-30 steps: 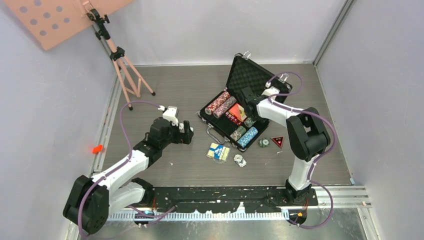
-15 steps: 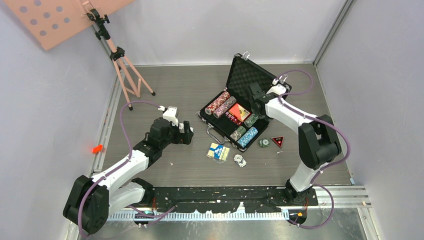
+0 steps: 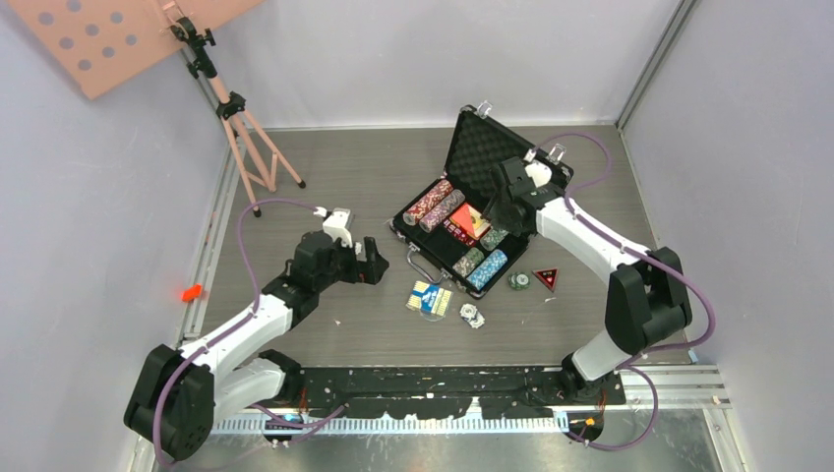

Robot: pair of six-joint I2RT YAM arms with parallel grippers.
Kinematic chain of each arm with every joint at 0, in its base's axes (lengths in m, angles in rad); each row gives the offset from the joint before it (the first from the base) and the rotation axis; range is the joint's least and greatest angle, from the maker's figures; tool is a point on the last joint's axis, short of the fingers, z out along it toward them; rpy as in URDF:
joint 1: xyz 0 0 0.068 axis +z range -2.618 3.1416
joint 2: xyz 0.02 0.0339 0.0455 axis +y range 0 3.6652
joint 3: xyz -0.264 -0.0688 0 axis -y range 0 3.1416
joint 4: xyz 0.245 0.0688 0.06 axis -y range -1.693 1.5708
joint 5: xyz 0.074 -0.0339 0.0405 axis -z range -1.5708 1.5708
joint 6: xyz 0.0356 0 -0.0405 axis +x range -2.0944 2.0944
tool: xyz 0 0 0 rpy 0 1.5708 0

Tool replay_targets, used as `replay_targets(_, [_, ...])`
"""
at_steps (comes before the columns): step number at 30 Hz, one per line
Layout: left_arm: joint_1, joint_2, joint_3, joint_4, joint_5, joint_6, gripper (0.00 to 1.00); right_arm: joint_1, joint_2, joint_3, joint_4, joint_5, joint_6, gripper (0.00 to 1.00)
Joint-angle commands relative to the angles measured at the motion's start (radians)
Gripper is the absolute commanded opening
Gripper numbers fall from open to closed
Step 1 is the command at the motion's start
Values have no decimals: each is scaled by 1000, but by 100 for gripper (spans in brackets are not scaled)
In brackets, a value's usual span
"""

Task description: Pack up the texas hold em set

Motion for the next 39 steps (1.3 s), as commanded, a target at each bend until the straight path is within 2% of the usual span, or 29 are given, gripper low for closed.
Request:
replay_targets(1, [-3,-23,64,63,93,-137,100,1,-101,-46,139,-263,-156,22])
replay_targets(6, [-3,16,101,139,166,-275,100,1,-129,-87,193,-431,-249,18])
replay_targets(11, [-4,116,160,230,335,-256,100,-1,-130,-56,148,-536,-283,16])
replay_targets(16, [-19,160,128,400,351,-307,100,-18,-171,-60,114,-561,-243,16])
replay_targets(22, [-89,182,149,390,303,-269,100,-61,-166,-76,43,-630,-142,15])
replay_targets(29, [-133,194,110,465,281,-191,96,-156,-204,-121,-43,-655,-159,15])
replay_targets(39, [-178,199,99,490,296,-82,94,-171,-227,-136,-132,-695,-184,17])
